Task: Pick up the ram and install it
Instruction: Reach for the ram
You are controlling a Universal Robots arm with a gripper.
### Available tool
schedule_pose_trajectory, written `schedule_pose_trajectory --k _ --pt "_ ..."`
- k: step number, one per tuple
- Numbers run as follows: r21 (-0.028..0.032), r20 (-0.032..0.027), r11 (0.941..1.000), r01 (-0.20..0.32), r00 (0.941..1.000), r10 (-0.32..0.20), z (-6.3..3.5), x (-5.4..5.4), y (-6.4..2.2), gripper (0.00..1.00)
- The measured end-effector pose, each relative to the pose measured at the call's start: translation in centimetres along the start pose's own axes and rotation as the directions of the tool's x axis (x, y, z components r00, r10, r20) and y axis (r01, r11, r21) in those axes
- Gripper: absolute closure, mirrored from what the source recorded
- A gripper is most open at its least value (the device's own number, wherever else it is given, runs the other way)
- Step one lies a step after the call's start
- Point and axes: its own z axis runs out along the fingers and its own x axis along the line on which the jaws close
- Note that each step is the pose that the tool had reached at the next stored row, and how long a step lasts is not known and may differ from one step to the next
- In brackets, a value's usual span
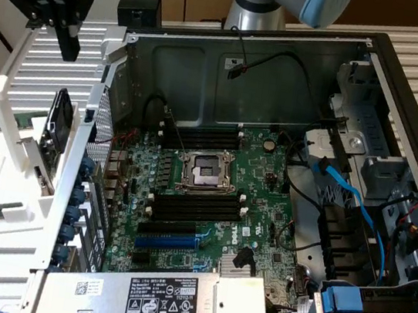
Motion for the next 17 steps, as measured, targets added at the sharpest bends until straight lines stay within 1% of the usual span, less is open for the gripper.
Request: schedule_pose_trajectory --k 1,2,3,6,10,13,14,15,16,17 --pt "-0.0001 0.0008 1.0000 0.000 1.0000 0.000 -0.03 0.4 -0.03 0.89" --pt "-0.0002 0.0023 1.0000 0.000 1.0000 0.000 -0.12 1.8 -0.12 0.89" --pt "-0.0003 0.0023 1.0000 0.001 1.0000 -0.001 -0.15 2.2 -0.15 0.89" --pt "-0.0009 0.0016 0.9999 0.011 0.9999 -0.011 -0.21 3.0 -0.20 0.89" --pt "-0.0023 0.0006 0.9995 0.032 0.9995 -0.032 -0.26 3.8 -0.26 0.89" --pt "-0.0030 0.0000 0.9990 0.044 0.9990 -0.044 -0.34 5.0 -0.34 0.89" --pt "-0.0016 -0.0007 0.9986 0.052 0.9986 -0.052 -0.39 6.0 -0.09 0.89" --pt "0.0002 -0.0028 0.9985 0.055 0.9985 -0.055 -0.38 6.1 0.06 0.89" --pt "0.0031 -0.0070 0.9980 0.063 0.9980 -0.063 -0.39 6.3 0.26 0.89" --pt "0.0038 -0.0074 0.9977 0.068 0.9977 -0.068 -0.39 6.4 0.33 0.89"
